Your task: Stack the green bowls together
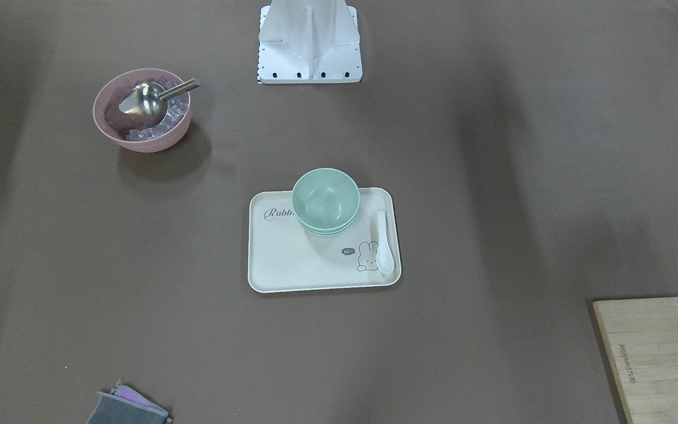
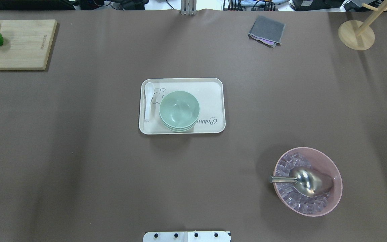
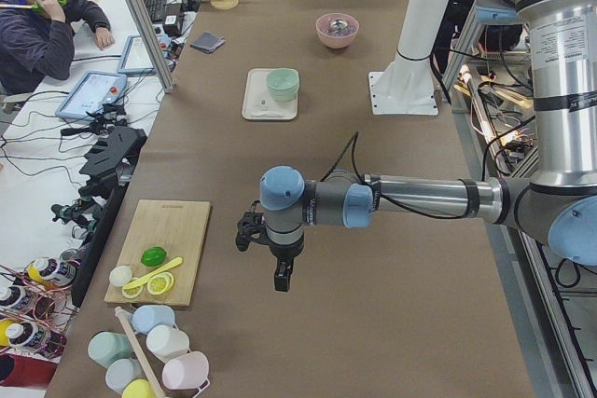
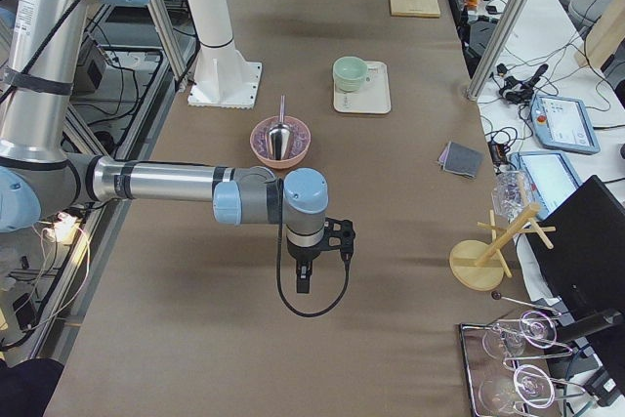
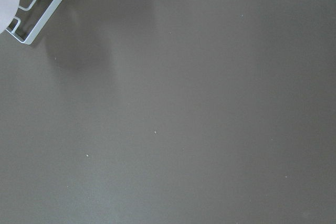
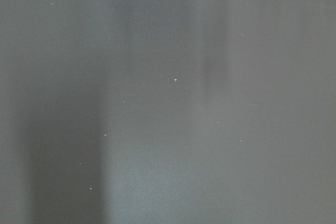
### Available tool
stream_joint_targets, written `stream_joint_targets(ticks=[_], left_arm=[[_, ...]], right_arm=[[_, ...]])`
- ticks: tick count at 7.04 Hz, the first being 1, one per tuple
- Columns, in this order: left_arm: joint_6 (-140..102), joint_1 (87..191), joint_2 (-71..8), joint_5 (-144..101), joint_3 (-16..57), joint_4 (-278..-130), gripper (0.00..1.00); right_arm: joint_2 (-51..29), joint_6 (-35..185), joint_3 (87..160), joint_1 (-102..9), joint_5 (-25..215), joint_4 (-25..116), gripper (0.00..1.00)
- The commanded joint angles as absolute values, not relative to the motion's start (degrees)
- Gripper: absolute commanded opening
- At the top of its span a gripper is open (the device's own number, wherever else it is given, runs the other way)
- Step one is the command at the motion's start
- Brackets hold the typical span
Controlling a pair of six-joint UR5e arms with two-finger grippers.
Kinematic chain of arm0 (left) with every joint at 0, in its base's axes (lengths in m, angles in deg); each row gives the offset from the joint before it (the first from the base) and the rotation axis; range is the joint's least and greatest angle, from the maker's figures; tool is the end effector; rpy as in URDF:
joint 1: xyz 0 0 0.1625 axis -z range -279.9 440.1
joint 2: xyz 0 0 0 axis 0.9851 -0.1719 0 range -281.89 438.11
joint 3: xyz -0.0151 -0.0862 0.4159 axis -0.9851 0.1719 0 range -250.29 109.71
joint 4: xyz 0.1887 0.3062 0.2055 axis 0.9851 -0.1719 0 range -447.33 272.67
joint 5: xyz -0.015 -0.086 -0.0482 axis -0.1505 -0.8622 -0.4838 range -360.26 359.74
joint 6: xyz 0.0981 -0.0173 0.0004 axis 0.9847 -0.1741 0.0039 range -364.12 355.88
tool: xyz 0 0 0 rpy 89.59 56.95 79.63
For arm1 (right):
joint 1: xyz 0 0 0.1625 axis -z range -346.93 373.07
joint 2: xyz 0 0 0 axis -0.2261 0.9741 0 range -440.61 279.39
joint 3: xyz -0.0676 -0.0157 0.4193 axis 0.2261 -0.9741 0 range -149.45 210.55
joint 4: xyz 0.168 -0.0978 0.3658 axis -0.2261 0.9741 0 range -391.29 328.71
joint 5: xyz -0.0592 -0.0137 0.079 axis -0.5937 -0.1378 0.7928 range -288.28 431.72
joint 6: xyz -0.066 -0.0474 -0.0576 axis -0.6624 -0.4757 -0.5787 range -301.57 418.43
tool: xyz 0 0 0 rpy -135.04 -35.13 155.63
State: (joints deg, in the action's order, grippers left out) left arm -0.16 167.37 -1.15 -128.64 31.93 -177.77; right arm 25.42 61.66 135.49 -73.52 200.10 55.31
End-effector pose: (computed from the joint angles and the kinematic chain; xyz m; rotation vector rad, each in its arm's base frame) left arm -0.0515 -0.4181 0.6446 0.0394 0.6699 0.1236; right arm 0.0488 -0.3812 0.6524 -0.0001 -0.6708 -0.0166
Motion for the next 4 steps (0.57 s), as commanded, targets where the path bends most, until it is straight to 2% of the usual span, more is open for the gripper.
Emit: stream_joint_targets(ticks=[1,4], left_arm=[[-0.2,167.4,-1.1,-128.7,31.9,-177.8,0.98],[-0.2,167.6,-1.0,-128.8,32.4,-177.9,0.98]], right_arm=[[25.5,62.1,135.5,-73.5,200.9,55.3,1.00],[26.1,61.9,135.5,-73.5,200.9,54.9,1.00]])
